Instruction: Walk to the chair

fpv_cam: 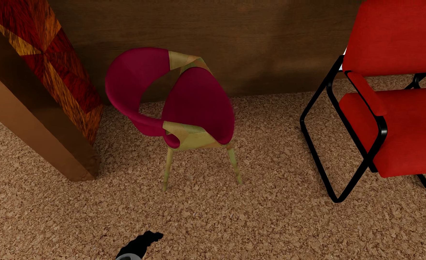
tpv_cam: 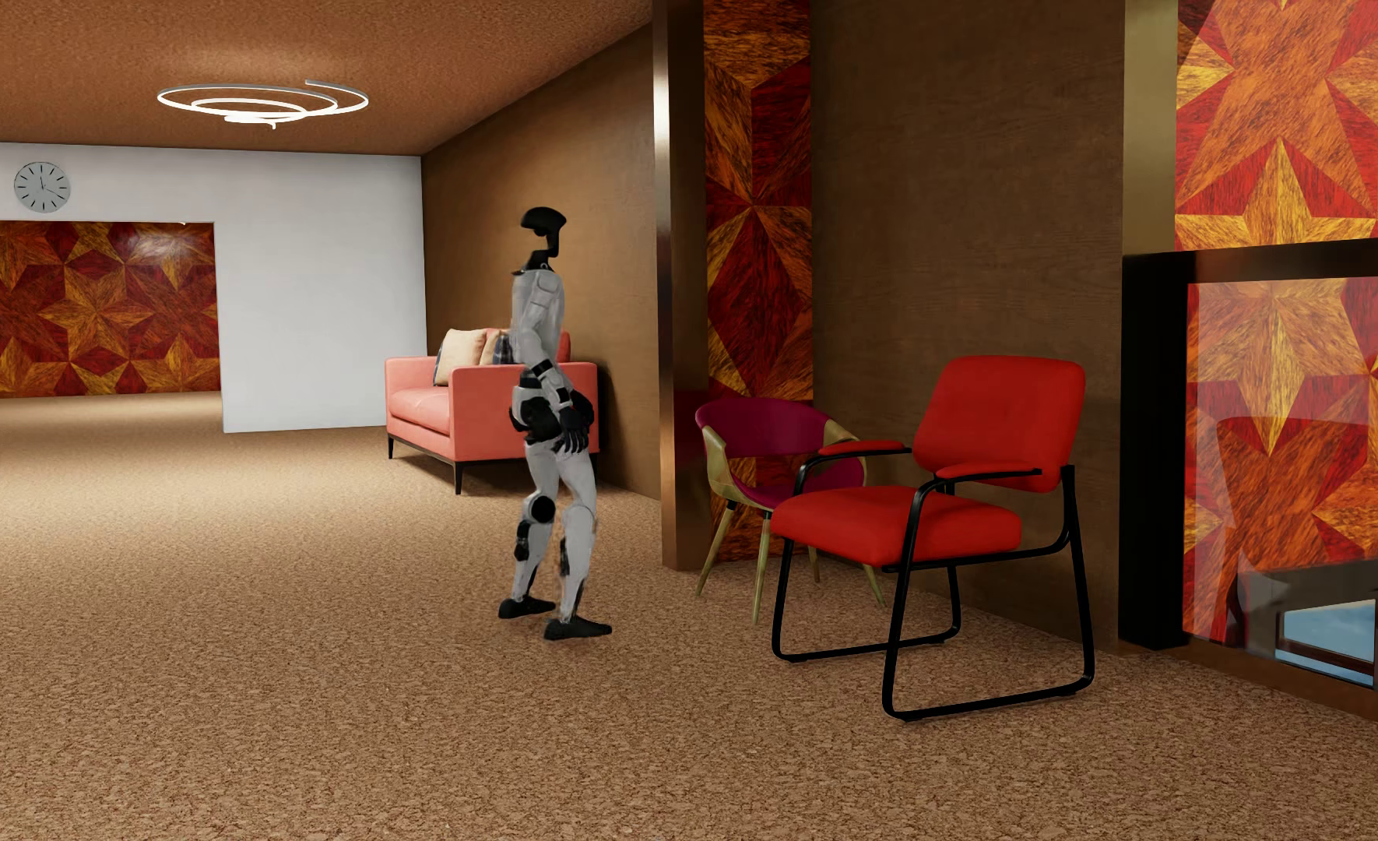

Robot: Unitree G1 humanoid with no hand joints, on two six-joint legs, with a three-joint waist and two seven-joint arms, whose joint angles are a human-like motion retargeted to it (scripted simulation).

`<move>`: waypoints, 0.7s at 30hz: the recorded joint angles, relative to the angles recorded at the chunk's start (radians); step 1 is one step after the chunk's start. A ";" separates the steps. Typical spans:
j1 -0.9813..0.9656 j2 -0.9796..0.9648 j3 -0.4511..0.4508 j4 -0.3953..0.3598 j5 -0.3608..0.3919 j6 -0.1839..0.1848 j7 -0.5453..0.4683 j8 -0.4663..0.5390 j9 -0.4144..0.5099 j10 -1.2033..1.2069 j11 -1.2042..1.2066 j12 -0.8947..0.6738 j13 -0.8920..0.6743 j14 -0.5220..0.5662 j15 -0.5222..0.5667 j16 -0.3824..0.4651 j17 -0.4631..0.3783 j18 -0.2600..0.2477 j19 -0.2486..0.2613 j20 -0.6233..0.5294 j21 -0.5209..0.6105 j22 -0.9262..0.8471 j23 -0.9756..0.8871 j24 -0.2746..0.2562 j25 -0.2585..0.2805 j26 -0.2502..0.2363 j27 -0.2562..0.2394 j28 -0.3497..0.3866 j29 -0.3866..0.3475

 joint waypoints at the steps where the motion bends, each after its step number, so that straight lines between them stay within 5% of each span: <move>1: 0.001 0.019 0.007 0.015 0.009 -0.002 -0.014 -0.024 0.000 0.011 -0.003 0.008 -0.005 0.000 -0.030 0.001 -0.001 -0.017 -0.014 0.001 0.013 0.000 0.006 0.007 -0.013 0.008 0.001 -0.001 0.003; 8: -0.044 0.092 0.028 0.174 0.142 0.016 -0.146 -0.200 0.011 0.075 -0.005 0.079 -0.062 0.047 -0.119 0.026 -0.017 -0.114 -0.148 -0.036 0.137 0.076 -0.008 0.056 -0.063 0.053 -0.025 -0.090 -0.005; 11: -0.083 0.108 0.029 0.232 0.204 0.038 -0.207 -0.263 0.018 0.089 -0.020 0.090 -0.082 0.083 -0.132 0.034 -0.009 -0.118 -0.194 -0.053 0.141 0.098 -0.028 0.059 -0.024 0.059 -0.016 -0.125 -0.025; 14: -0.114 0.110 0.023 0.291 0.230 0.060 -0.116 -0.327 0.021 0.094 -0.026 0.089 -0.087 0.112 -0.143 0.034 -0.022 -0.081 -0.228 -0.071 0.135 0.105 -0.013 0.051 -0.017 0.062 -0.030 -0.130 -0.035; 18: -0.160 0.111 0.020 0.187 0.228 0.075 -0.167 -0.387 0.021 0.218 -0.026 0.065 -0.102 0.009 -0.148 0.036 -0.037 -0.122 -0.253 -0.091 0.140 0.101 0.008 0.037 -0.020 0.057 -0.028 -0.124 -0.030; 21: -0.107 0.120 0.010 0.167 0.221 0.085 -0.041 -0.416 0.013 0.183 -0.053 0.047 -0.125 -0.011 -0.141 0.031 -0.043 -0.039 -0.262 -0.096 0.157 0.096 0.006 0.027 -0.018 0.050 0.005 -0.108 -0.026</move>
